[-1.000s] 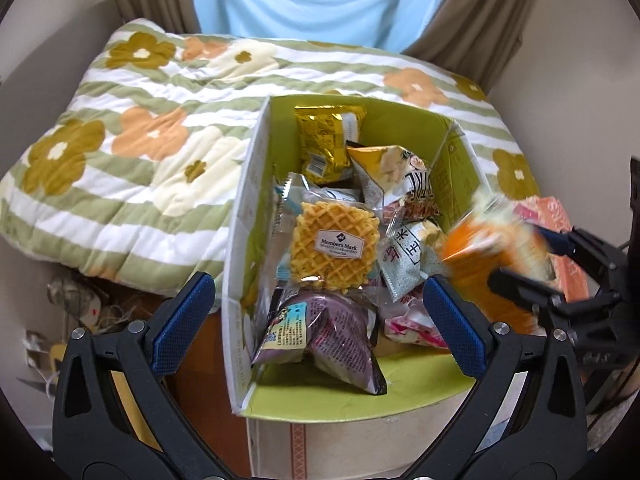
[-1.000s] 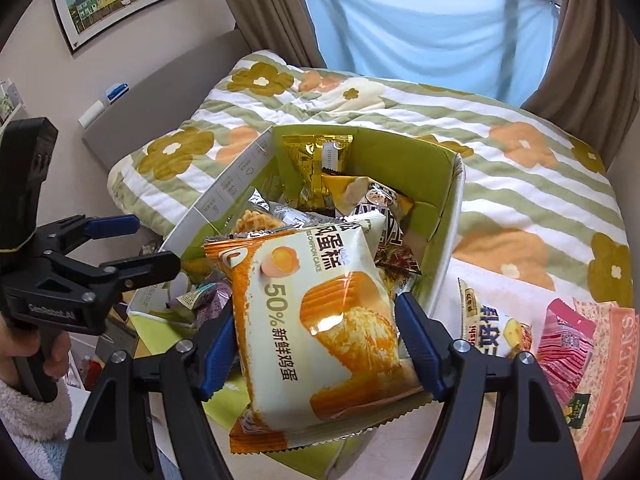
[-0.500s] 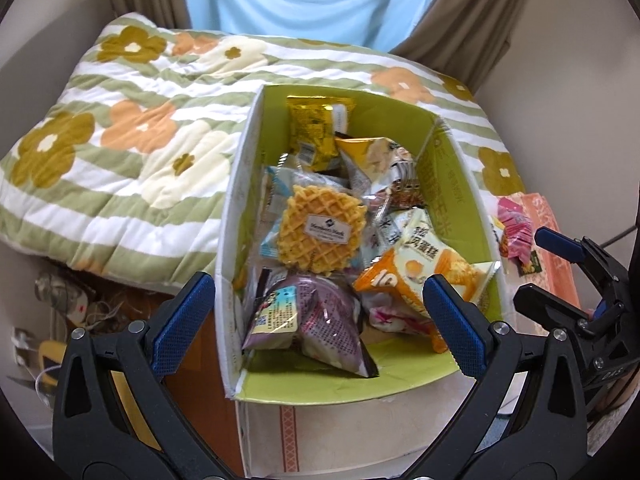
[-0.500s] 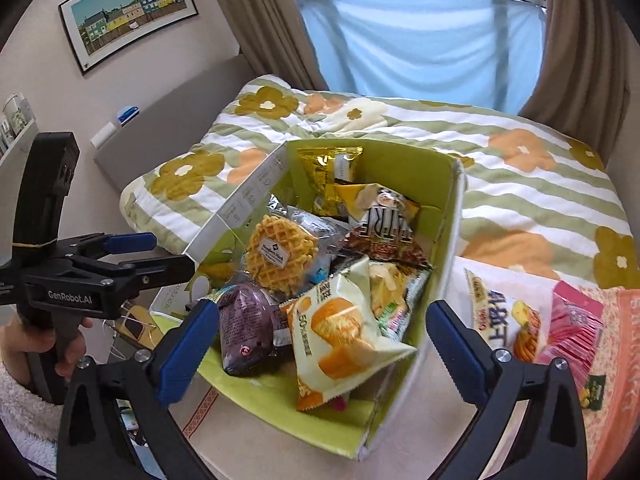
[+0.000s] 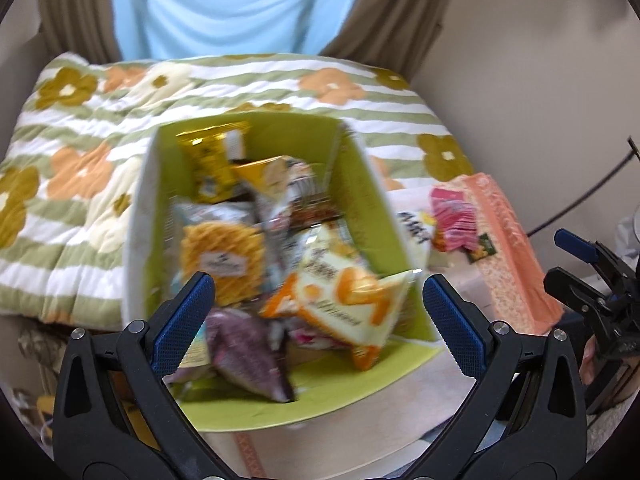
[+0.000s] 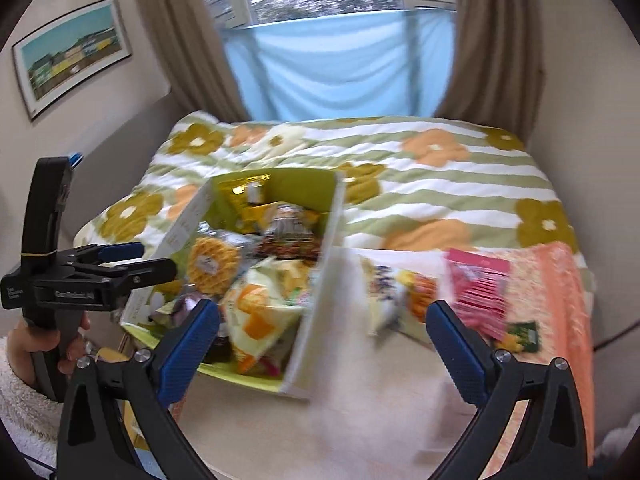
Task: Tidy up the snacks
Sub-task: 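Move both grippers back toward the remaining snacks on the table, then grasp the cheese stick bag with the left gripper while the right gripper grasps the white pouch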
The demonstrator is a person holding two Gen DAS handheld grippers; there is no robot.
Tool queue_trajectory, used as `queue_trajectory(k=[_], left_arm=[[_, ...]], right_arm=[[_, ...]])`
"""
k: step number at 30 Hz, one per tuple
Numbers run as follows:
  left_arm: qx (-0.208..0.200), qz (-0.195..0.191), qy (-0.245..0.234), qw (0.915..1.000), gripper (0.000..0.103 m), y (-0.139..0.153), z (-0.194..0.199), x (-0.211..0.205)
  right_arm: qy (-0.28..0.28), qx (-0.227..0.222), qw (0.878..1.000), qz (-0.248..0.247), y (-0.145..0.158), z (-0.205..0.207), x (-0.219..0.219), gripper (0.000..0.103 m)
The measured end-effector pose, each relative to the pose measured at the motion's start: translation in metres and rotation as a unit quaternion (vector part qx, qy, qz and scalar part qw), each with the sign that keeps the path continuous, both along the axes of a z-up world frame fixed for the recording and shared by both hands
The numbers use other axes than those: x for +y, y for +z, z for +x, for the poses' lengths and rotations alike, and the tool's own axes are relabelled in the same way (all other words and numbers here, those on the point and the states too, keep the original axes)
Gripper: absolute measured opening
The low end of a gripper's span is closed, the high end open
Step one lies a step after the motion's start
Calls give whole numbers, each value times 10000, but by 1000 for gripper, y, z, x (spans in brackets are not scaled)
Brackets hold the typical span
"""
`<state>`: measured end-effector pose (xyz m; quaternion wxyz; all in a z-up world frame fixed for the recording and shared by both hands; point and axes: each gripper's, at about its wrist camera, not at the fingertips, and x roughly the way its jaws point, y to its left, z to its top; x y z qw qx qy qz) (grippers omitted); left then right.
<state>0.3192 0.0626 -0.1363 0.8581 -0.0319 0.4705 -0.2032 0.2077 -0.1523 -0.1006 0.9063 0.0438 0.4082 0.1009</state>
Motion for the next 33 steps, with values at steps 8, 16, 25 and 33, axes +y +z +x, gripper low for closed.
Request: queue_trajectory(k=[8, 16, 25, 33], left_arm=[[-69, 127, -547, 9984, 103, 6, 2, -82], [122, 1196, -1523, 9810, 103, -12, 22, -188], [579, 2936, -2657, 9164, 103, -63, 61, -265], [982, 4151, -3878, 8171, 103, -132, 76, -307]], right_arm=[[-685, 118, 9974, -205, -3, -19, -74, 103], [-939, 677, 9932, -132, -32, -25, -136, 103], [-657, 1265, 9894, 272, -76, -27, -160, 103], [-543, 1823, 9809, 412, -133, -17, -158, 103]])
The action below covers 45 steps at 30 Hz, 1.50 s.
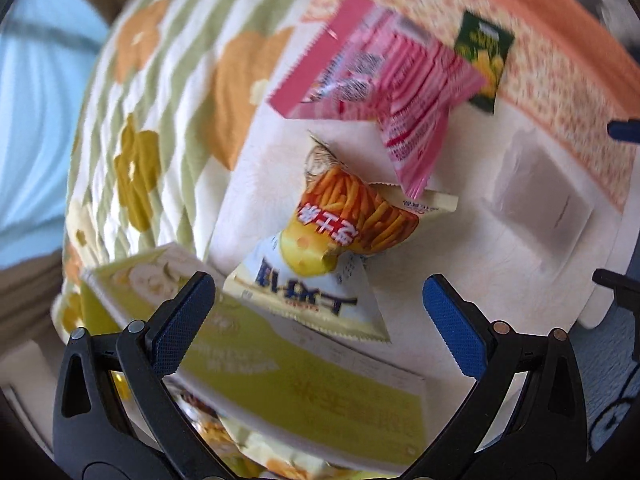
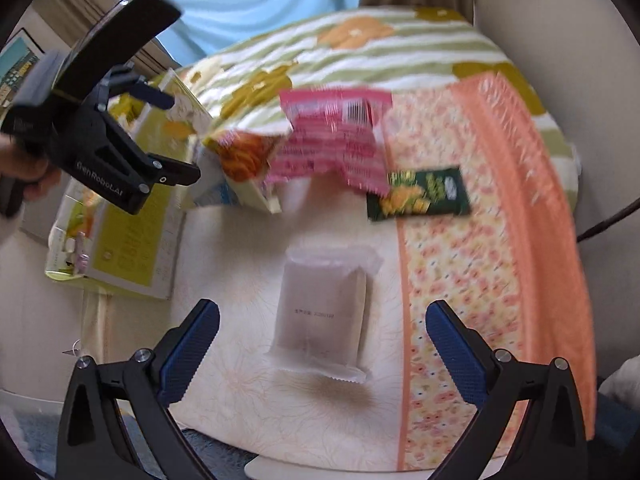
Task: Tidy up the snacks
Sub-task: 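Grasp the cheese stick bag with the left gripper while the right gripper grasps the white pouch, then carry the cheese stick bag and white pouch over the box with both grippers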
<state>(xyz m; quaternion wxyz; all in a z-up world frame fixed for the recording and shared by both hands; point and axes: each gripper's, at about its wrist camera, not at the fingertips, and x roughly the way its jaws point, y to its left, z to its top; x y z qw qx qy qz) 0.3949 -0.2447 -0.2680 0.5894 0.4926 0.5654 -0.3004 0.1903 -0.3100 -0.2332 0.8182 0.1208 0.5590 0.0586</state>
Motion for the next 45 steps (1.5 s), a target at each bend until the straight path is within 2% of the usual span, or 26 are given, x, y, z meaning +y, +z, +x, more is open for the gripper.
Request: queue_trajectory(k=[4, 9, 13, 15, 19, 21, 26, 30, 33, 35, 37, 40, 45], left_arm=[[-42, 395, -445, 9982, 103, -29, 5, -9], [327, 371, -766, 9958, 101, -50, 4, -15], [495, 331, -861, 9945, 76, -59, -1, -16], [535, 253, -859, 9945, 72, -60, -2, -16], [616, 125, -770, 9950, 55, -58, -3, -12], [650, 22, -726, 9952, 53, -55, -4, -9], [728, -109, -664, 9951, 52, -48, -19, -2], [787, -231, -503, 9954, 52, -40, -26, 3], [779, -351, -367, 9957, 52, -34, -30, 7], [762, -388, -287, 9959, 52, -32, -33, 8], [757, -415, -204, 9961, 52, -30, -36, 8], [703, -451, -121, 9964, 52, -26, -42, 6], [611, -689, 106, 9957, 52, -5, -59, 1]], right_arm=[[-106, 213, 9997, -113, -23, 3, 9, 103], [-408, 462, 9977, -266, -44, 3, 15, 103], [-597, 485, 9959, -472, -50, 3, 19, 103], [-706, 487, 9946, -577, -52, 1, 20, 103], [-897, 449, 9928, -650, -53, -1, 16, 103], [-957, 421, 9923, -658, -53, -3, 15, 103], [-985, 464, 9916, -697, -58, 3, 22, 102], [-778, 489, 9927, -777, -65, 10, 34, 96], [-623, 494, 9932, -851, -70, 14, 37, 83], [-509, 467, 9926, -995, -73, 16, 43, 78], [-289, 372, 9920, -1169, -72, 17, 49, 62], [-178, 320, 9923, -1179, -71, 10, 56, 59], [-213, 279, 9957, -862, -61, 0, 37, 59]])
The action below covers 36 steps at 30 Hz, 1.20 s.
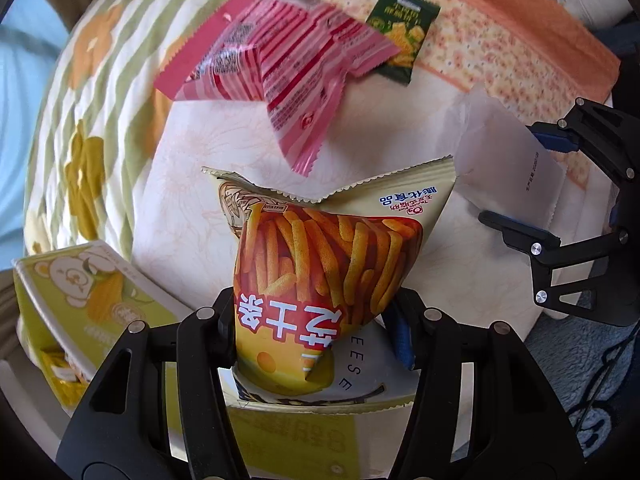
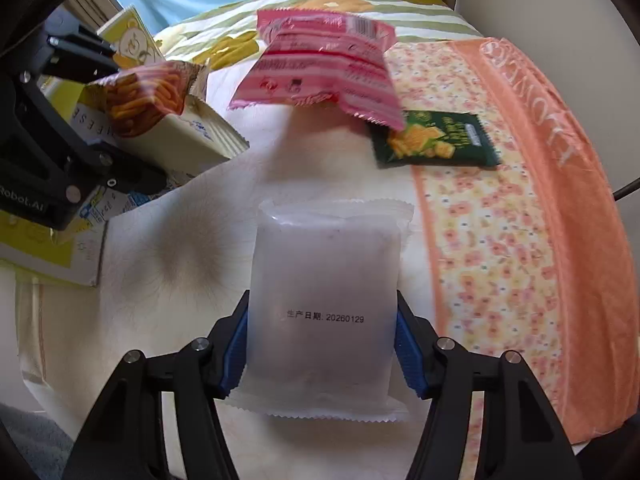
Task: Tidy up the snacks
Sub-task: 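Carry the cheese stick bag and white pouch over the box with both grippers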
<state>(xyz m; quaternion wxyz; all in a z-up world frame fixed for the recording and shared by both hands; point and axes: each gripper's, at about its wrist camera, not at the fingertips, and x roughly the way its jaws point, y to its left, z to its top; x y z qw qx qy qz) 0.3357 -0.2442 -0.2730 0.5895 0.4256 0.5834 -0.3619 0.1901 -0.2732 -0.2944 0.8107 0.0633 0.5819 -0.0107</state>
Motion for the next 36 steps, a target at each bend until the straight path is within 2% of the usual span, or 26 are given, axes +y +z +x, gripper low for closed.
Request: queue_trajectory(k=[7, 13, 19, 27, 31, 36], left_arm=[[-352, -459, 528, 9969, 52, 48, -12, 1], [-623, -897, 1238, 9863, 52, 93, -19, 27], [-881, -1235, 1982, 9684, 52, 131, -21, 79], [-1098, -1481, 2914, 9387, 52, 168, -15, 179], [-1194, -1484, 3297, 9247, 52, 176, -10, 230], [-1140, -1595, 3728, 9070, 53, 169, -5, 284]], right_arm=[[118, -346, 9993, 25, 41, 0, -26, 58], [640, -838, 9943, -138, 91, 14, -29, 58], [1161, -1213, 9858, 29, 136, 21, -22, 58], [1620, -1560, 9740, 279, 179, 36, 29, 59], [1758, -1606, 9704, 410, 188, 42, 61, 59], [1927, -1609, 9661, 596, 192, 53, 103, 59]])
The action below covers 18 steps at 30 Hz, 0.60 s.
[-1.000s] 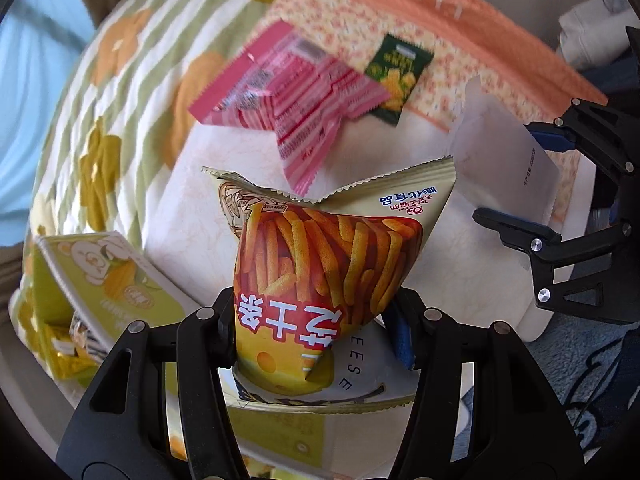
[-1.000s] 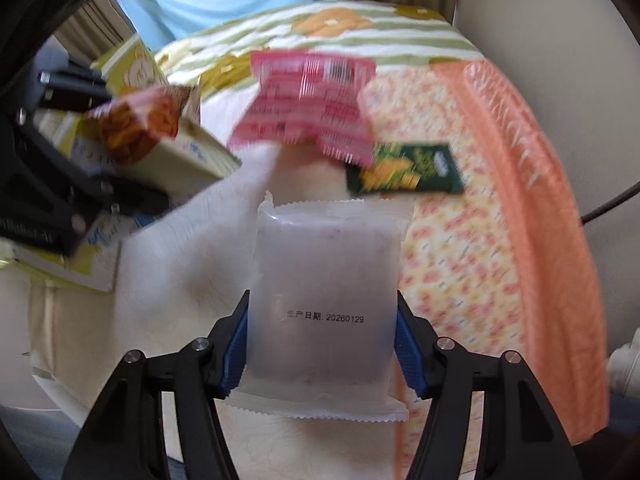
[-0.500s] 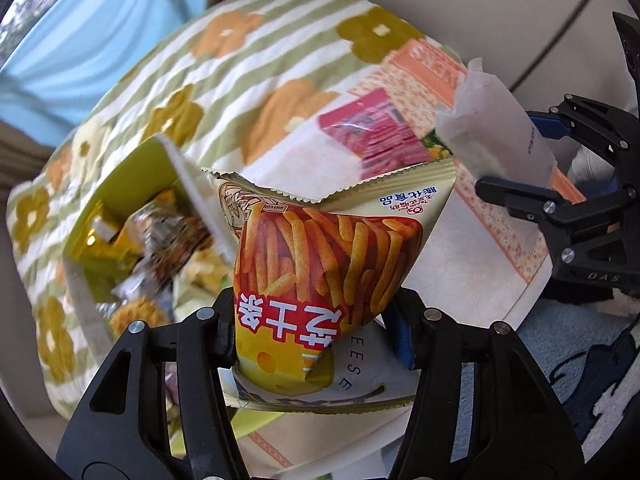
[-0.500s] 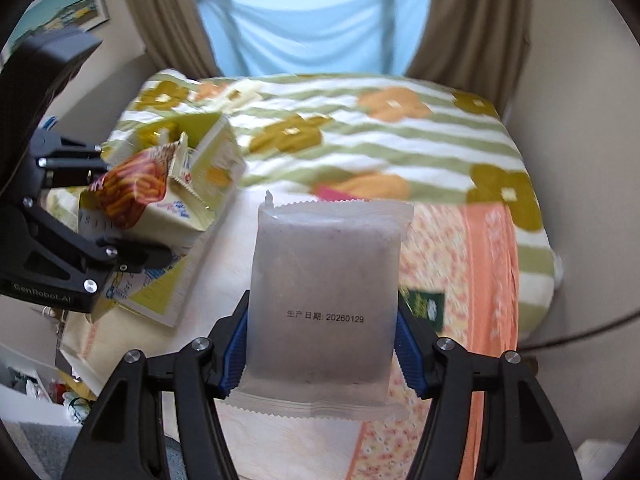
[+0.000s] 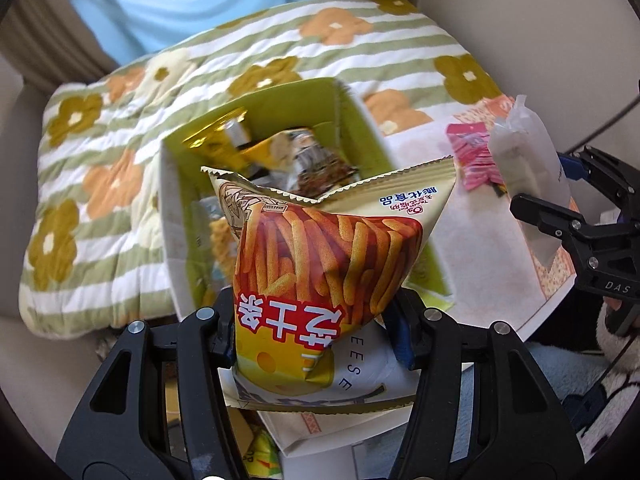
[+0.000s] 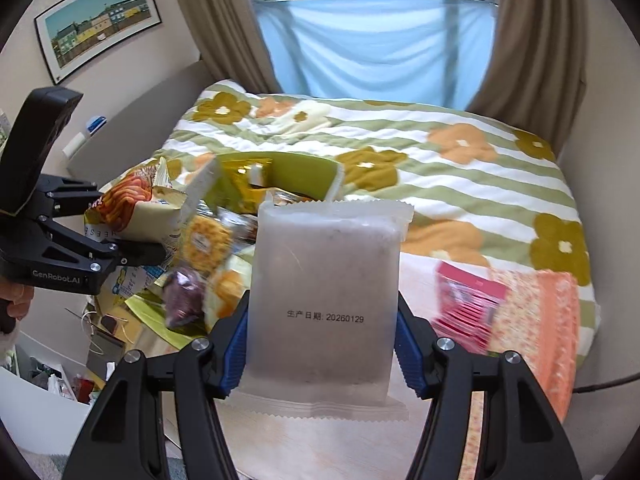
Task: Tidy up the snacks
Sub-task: 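Carry the cheese stick bag and white pouch over the box with both grippers, then open both grippers to drop the two snacks into the box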
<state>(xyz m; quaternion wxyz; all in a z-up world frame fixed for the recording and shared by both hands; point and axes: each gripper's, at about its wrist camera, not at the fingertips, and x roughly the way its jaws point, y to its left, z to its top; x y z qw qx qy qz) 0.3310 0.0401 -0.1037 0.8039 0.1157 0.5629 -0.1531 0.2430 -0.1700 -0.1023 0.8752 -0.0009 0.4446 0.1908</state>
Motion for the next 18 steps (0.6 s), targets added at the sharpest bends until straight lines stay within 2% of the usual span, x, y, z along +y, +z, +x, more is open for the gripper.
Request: queue_trajectory(k=[8, 11, 12, 15, 18], left_arm=[[271, -279, 677, 9969, 53, -42, 14, 63], [452, -586, 767, 9943, 54, -60, 18, 77], [491, -665, 765, 9936, 57, -65, 20, 80], [281, -771, 642, 9946, 102, -71, 19, 81], [117, -958, 624, 9934, 103, -71, 14, 83]], right_arm=[[263, 184, 9995, 6, -11, 15, 63, 59], [246, 257, 9994, -35, -17, 16, 77, 59], [223, 281, 9994, -38, -18, 17, 80, 59], [107, 352, 9993, -89, -23, 18, 89, 59], [-42, 381, 9992, -83, -26, 19, 92, 58]])
